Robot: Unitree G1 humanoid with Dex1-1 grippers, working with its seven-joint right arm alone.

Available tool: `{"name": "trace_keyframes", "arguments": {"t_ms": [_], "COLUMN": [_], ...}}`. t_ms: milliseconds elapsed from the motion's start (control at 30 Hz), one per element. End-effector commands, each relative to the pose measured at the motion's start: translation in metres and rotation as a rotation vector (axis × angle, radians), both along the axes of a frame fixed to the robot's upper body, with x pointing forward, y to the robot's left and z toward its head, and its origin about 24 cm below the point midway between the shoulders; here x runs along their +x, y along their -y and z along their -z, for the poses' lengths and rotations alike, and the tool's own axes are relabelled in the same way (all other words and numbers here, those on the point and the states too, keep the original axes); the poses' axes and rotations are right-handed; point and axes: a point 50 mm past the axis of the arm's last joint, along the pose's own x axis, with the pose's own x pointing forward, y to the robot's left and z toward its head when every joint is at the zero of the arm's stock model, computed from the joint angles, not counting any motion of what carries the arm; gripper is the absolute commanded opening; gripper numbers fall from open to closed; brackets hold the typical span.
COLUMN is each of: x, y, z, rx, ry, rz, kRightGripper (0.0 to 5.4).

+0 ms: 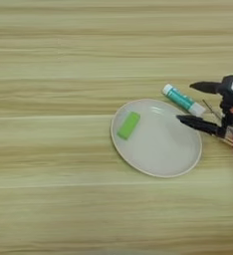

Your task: Move the objects on the table

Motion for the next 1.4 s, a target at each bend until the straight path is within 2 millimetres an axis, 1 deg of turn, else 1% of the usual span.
{"name": "trace_keyframes", "arguments": {"t_ms": [33, 200, 500, 667, 900, 1200, 1400], "x": [0.008, 0.005, 0.002, 0.005, 0.004, 0.004, -0.004], "y": [-0.01, -0.025, -0.037, -0.046, -0.054, -0.059, -0.059], "z": [-0.016, 0.003, 0.02, 0.031, 0.039, 0.043, 0.048], "rx": [0.003, 0.027, 0.027, 0.024, 0.016, 0.006, -0.024], "ry": [0.074, 0.008, -0.045, -0.065, -0.076, -0.082, -0.107], "rz": [0.027, 0.032, 0.045, 0.08, 0.09, 0.079, 0.027], "kRightGripper": [5.35, 5.35, 5.35, 5.35, 5.35, 5.35, 5.35]}}
